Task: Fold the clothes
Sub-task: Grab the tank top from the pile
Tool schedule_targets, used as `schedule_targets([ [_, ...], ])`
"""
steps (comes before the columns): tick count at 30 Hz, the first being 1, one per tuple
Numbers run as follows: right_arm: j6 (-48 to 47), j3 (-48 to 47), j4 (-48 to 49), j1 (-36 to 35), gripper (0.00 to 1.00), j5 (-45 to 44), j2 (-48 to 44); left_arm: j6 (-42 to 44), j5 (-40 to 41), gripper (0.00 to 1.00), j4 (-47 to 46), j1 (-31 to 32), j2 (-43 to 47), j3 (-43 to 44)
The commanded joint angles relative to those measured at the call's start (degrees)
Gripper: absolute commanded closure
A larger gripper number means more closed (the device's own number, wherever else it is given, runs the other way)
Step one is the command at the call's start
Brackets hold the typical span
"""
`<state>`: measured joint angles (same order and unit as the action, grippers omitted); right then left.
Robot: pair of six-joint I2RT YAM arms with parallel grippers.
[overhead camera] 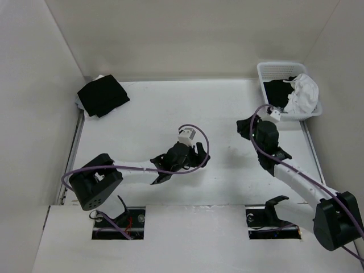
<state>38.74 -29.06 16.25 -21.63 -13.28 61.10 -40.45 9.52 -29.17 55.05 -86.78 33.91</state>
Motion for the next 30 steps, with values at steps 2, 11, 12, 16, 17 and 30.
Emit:
schedule_targets([
  [2,-3.49,-11.26,-5.42,5.84,0.79,-3.77,-0.20,3.27,-2.40,0.38,-4.49,0.36,2.67,-0.42],
  [11,-4.55,-33.66,-15.62,24.98,0.99,-11.85,17.88,5.38,-2.57,0.51,-9.85,1.77,2.93,-3.67],
  [12,-4.55,-36.04,-16.68,26.84,0.98,-12.03,20.26,5.46,-2.75,0.54,-10.12,1.60,3.20,-3.94],
  [16,-5.69,-46.32,-20.11,34.49,0.76,-11.43,32.03,5.55,-2.93,0.56,-10.21,0.37,3.90,-4.55],
  [17,-5.96,-48.18,-20.73,35.55,0.70,-10.72,34.41,5.55,-2.93,0.56,-10.21,-0.16,4.16,-4.82],
  [30,-7.37,-64.71,-19.94,42.77,0.42,-7.64,55.51,4.85,-4.59,0.51,-11.52,-3.41,3.11,-5.61],
])
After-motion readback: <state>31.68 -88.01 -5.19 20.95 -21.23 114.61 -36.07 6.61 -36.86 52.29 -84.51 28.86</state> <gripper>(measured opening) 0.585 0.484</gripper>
